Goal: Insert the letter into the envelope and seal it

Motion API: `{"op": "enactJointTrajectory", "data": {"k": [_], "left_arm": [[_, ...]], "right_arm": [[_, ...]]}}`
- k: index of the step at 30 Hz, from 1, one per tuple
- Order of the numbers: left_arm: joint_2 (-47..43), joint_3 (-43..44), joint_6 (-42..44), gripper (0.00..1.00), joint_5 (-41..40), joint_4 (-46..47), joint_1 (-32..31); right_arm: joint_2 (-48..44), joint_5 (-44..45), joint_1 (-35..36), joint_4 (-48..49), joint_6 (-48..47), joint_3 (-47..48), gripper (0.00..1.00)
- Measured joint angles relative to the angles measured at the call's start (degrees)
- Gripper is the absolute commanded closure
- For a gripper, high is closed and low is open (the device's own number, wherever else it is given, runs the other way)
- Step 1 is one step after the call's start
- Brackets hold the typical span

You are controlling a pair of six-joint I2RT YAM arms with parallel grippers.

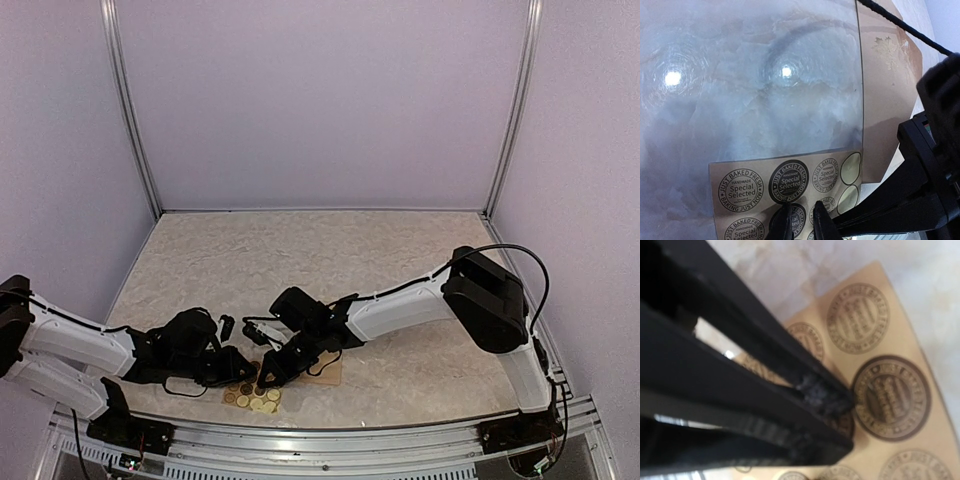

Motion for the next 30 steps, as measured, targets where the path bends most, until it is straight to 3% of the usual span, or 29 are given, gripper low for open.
{"op": "enactJointTrajectory", "data": {"k": [17, 23, 30], "left_arm": [[0.0, -0.4, -0.2, 0.85, -0.5, 0.9, -0.2], [-0.9, -0.5, -0.2, 0.68, -0.9, 0.8, -0.3], [-8.1, 1.2, 2.3, 0.59, -4.6, -5.7, -0.3]], "right_arm": [[-5.1, -1.1, 1.0, 9.4, 0.2, -7.6, 1.00], [-9.0, -0.1, 1.1, 11.6, 1.2, -11.6, 1.00], [-25.2, 4.9, -0.2, 14.4, 3.3, -20.8, 1.00]]}}
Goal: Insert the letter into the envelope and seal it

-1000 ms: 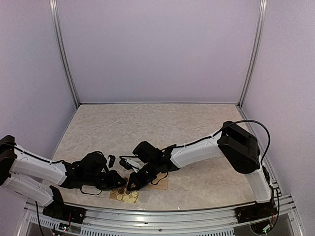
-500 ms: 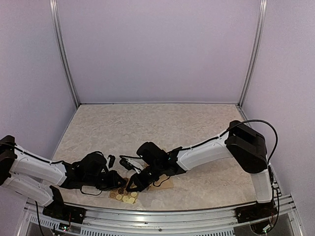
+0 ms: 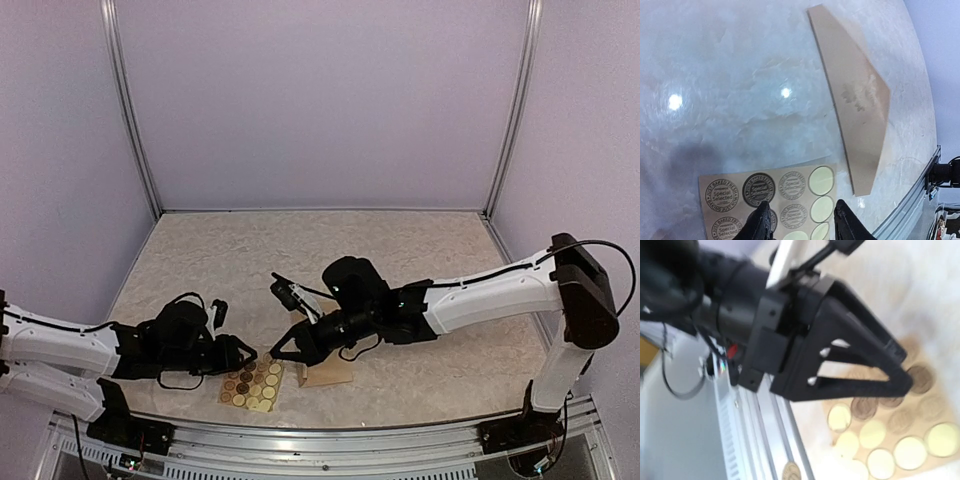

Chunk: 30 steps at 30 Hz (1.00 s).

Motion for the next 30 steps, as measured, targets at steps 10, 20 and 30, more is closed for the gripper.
{"op": "enactJointTrajectory", "data": {"k": [10, 20, 30], "left_arm": [[5.5, 11.8, 5.2, 0.69, -1.6, 1.6, 0.0], [21.8, 19.7, 7.6, 0.81, 1.2, 6.6, 0.0], [31.3, 25.6, 9.6, 0.94, 4.7, 9.1, 0.1]], "right_arm": [[-10.8, 4.5, -7.9, 2.2, 2.0, -11.6, 1.00], [-12.2, 4.2, -13.0, 4.9, 4.2, -16.7, 1.00], [-12.1, 2.9, -15.4, 6.8, 5.1, -17.0, 1.00]]}}
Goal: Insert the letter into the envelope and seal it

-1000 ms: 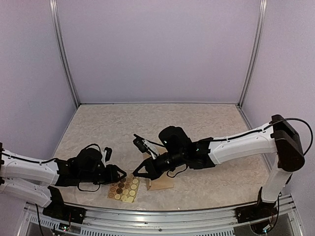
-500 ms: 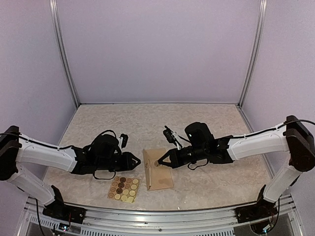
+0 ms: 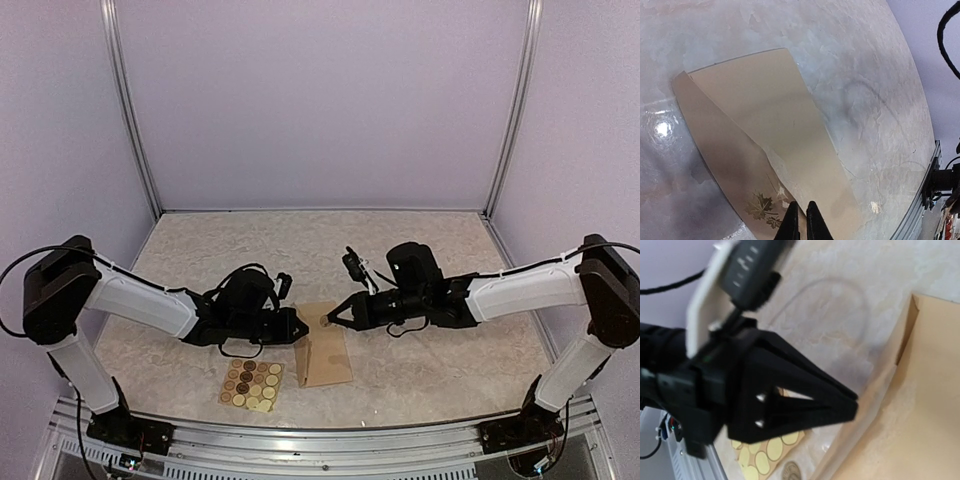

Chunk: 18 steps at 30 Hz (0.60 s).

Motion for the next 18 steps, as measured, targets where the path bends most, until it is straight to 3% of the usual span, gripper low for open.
{"op": "enactJointTrajectory", "data": {"k": [8, 10, 12, 13, 18], "left_arm": [[2.7, 0.3, 0.9, 0.79, 1.9, 1.2, 0.8], [2.7, 0.2, 0.9, 0.68, 2.3, 1.7, 1.2], [2.7, -0.2, 1.0, 0.47, 2.4, 2.9, 1.4], [2.6, -0.6, 0.9, 0.44, 2.4, 3.6, 1.5], [1.2, -2.8, 1.0, 0.40, 1.7, 4.1, 1.6]], "right_arm": [[2.3, -1.0, -0.3, 0.4, 0.3, 0.8, 1.00], [2.9, -1.0, -0.3, 0.3, 0.3, 1.5, 1.00], [3.3, -1.0, -0.3, 0.3, 0.3, 2.1, 1.00], [3.4, -1.0, -0.3, 0.3, 0.3, 2.3, 1.00], [3.5, -1.1, -0.3, 0.3, 0.3, 2.3, 1.00]]}}
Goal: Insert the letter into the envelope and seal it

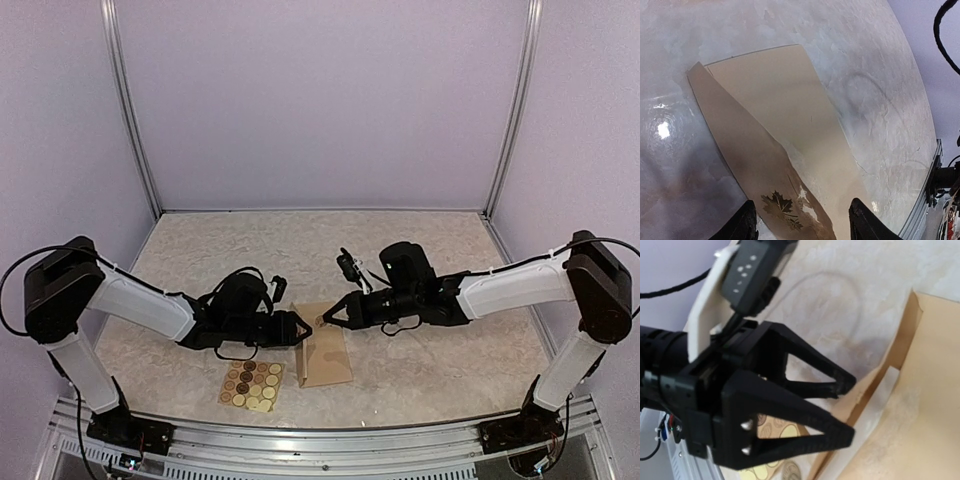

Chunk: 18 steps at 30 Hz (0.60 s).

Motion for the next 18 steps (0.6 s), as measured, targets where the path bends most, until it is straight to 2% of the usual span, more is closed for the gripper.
{"op": "enactJointTrajectory", "data": {"k": [5, 13, 15, 18], "left_arm": [[-4.1, -3.7, -0.1, 0.42, -1.5, 0.9, 0.0], [-8.7, -6.3, -0.9, 0.83, -3.2, 1.9, 0.0], [-8.1, -6.1, -0.9, 0.90, -3.1, 2.1, -0.1], [-6.5, -5.3, -1.0, 0.97, -3.0, 2.1, -0.5]], "right_arm": [[0.3, -0.2, 0.0, 0.0, 0.0, 0.6, 1.00], [0.4, -0.4, 0.0, 0.0, 0.1, 0.7, 1.00], [0.6, -0.6, 0.0, 0.0, 0.2, 0.7, 1.00], [1.1, -0.8, 0.0, 0.0, 0.3, 0.7, 1.00]]}}
